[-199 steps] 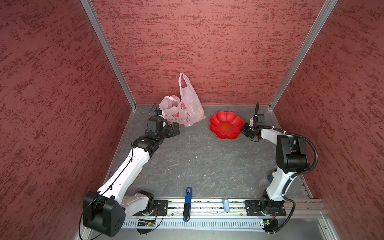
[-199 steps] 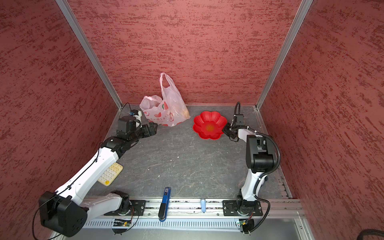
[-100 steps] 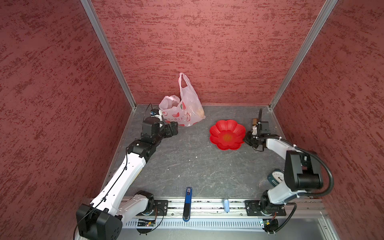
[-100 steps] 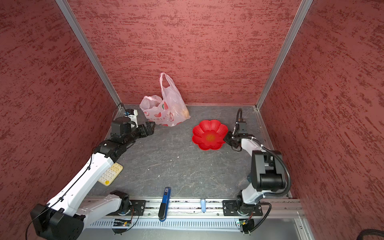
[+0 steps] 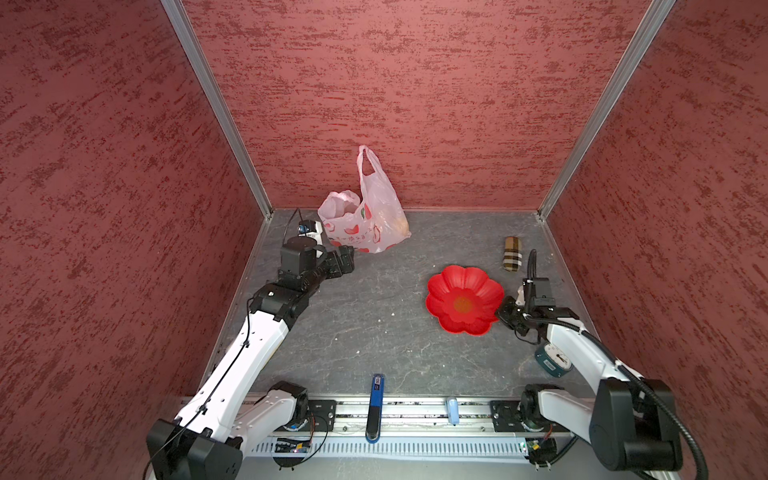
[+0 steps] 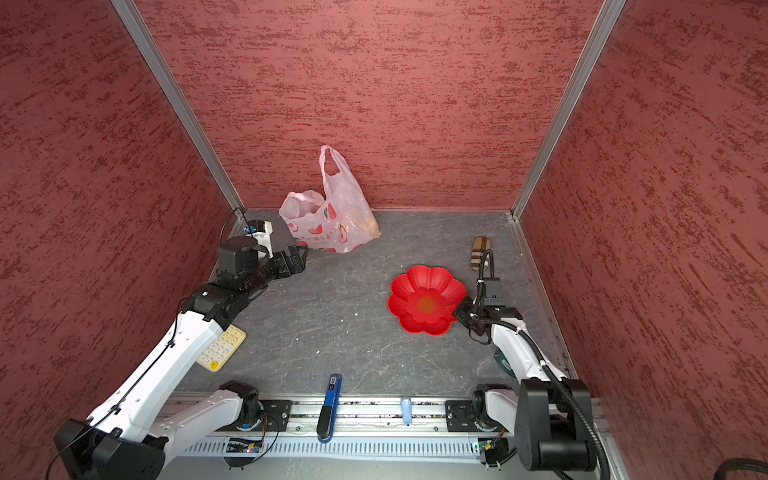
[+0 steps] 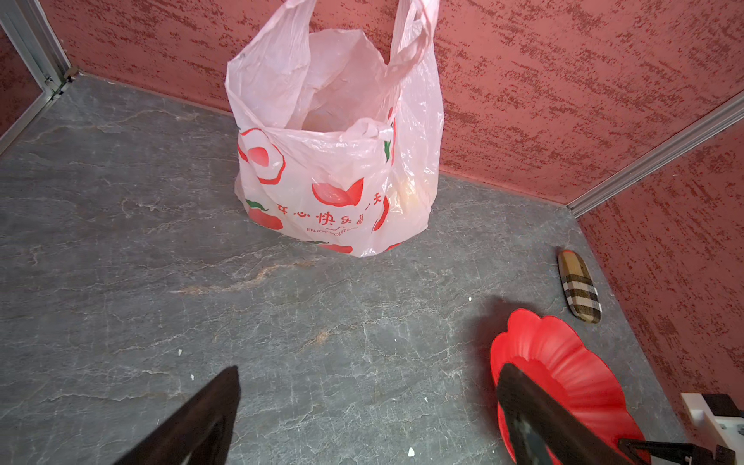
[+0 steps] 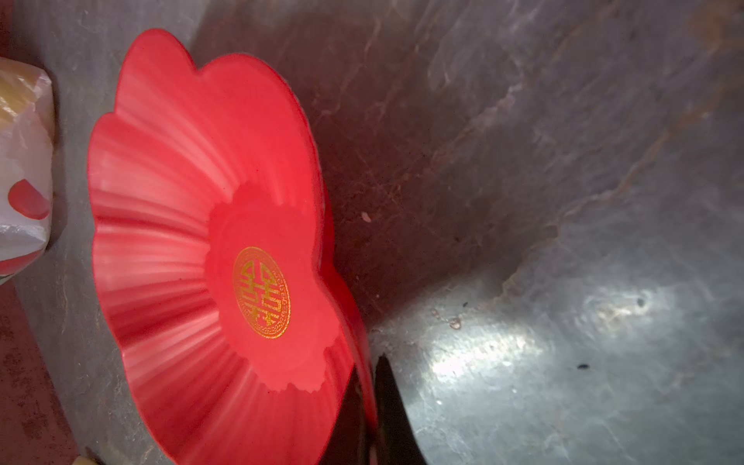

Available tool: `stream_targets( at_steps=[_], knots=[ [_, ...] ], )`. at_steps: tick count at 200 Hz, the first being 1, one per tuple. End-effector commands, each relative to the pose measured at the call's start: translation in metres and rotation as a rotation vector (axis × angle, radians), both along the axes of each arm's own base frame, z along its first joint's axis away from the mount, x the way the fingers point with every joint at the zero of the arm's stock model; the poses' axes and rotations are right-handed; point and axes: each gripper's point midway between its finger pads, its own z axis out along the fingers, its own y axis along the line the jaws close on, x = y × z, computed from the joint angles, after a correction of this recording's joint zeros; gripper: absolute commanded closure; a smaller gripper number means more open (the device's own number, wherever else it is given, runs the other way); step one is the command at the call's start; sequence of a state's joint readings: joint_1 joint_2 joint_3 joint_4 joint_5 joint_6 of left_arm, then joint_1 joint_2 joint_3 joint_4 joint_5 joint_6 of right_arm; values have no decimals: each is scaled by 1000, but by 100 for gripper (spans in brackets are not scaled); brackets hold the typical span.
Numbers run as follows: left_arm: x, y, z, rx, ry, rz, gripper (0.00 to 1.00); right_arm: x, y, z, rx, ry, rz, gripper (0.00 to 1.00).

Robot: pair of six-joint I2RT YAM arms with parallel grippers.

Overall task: Take fruits out of the plastic bag
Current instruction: Move the plate to the center of the table, then move the plastic bag to the center of the table.

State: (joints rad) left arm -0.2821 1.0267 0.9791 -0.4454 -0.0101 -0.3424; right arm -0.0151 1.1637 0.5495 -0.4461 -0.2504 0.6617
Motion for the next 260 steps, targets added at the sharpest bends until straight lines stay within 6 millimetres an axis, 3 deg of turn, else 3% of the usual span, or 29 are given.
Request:
stream_targets(
  at_steps=[1,18,58,76,111,156,209,260],
  knots=[
    [5,4,11,29,-13,12,1,1,-1,-11,2,19,-15,100],
    [14,12,16,35,4,38,1,1,-1,-13,-2,21,-14,93],
    [57,35,49,-42,36,33,1,5,-10,7,-58,-19,-21,54],
    [77,40,69,-3,26,14,1,6,-13,21,-79,-43,-25,50],
    [101,27,98,216,-25,-124,0,14,-15,51,-95,-120,-22,47],
    [115,29,80,538,-10,-249,0,33,-15,81,-131,-176,39,45],
    [127,28,67,593,-78,-352,3,49,-16,87,-168,-183,85,45],
    [172,39,41,598,-36,-362,9,60,-15,93,-169,-203,94,45]
  ],
)
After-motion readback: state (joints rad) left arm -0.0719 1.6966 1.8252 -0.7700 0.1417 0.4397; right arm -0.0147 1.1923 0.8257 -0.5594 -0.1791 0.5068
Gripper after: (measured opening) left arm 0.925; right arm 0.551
